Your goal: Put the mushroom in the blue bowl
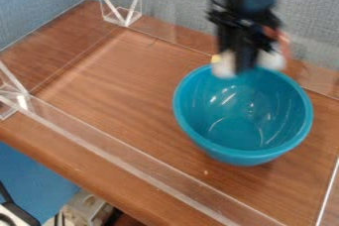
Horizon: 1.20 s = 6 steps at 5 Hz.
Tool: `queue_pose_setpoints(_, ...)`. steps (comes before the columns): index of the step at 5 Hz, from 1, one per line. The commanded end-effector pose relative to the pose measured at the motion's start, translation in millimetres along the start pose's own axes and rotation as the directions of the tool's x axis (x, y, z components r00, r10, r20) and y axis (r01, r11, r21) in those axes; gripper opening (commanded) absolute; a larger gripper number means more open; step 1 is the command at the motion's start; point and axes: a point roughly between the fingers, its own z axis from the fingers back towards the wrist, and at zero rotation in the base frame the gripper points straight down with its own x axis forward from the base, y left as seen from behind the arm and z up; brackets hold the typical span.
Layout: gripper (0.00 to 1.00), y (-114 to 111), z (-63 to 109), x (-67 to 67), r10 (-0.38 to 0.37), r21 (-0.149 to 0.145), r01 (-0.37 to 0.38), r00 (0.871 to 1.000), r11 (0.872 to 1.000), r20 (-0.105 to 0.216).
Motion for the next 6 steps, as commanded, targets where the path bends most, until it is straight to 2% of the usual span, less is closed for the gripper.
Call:
queue_pose_setpoints(1,0.00,-23,-4.8,7.5,-0.034,0.010,0.034,0.999,0.999,0.013)
queue_pose_setpoints(3,0.00,-2,-14.3,-12.8,0.033,-0.009,-0.033,0.999,0.999,0.005)
queue_pose_setpoints(4,1.00,4,-13.6,-21.0,0.059,-0.014,-0.059,0.998,0.998,0.008)
queue_pose_setpoints(5,1.00,-1,-14.4,-18.1,0.085,-0.015,-0.085,0.996,0.996,0.006)
queue_pose_setpoints(6,1.00,-7,-3.7,-12.0,0.107,0.013,-0.107,0.994,0.994,0.015)
